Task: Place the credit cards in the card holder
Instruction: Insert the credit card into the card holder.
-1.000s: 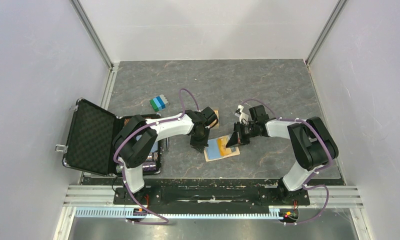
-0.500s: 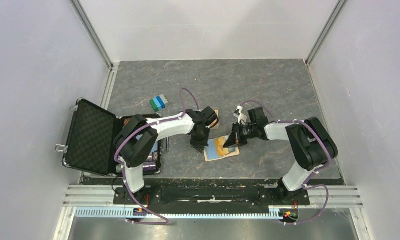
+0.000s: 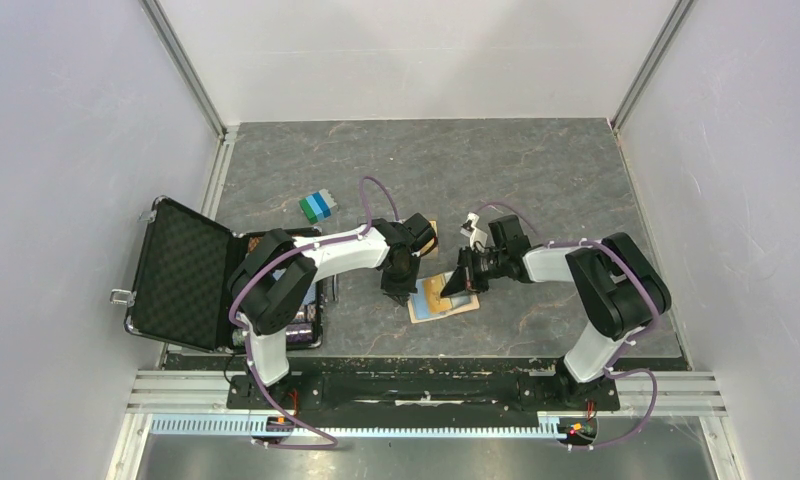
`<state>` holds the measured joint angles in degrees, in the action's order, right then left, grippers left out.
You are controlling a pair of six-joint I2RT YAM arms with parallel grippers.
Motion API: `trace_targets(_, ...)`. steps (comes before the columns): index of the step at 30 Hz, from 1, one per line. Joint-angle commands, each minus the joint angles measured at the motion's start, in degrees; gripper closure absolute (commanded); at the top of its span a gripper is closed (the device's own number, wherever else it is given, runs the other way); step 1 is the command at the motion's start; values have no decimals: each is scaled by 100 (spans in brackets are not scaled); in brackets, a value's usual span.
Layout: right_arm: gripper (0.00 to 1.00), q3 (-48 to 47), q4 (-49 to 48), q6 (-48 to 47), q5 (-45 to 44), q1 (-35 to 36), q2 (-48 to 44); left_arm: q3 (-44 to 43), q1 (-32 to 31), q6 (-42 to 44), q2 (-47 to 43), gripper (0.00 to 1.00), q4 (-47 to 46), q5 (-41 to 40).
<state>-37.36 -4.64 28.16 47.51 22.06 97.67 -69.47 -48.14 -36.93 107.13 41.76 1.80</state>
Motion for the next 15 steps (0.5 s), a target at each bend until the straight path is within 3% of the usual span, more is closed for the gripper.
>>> trace_targets(1,100,45,-51,42,-320,180,149,-91,-100,151,163,98,-156,-63)
trace_targets(8,76,-120,403,-48,-529,267,58,-94,-108,156,171,98,-142,-58)
trace_targets(15,62,-670,1743,-667,-1189,296,-215,-101,-108,163,167,98,-141,-68)
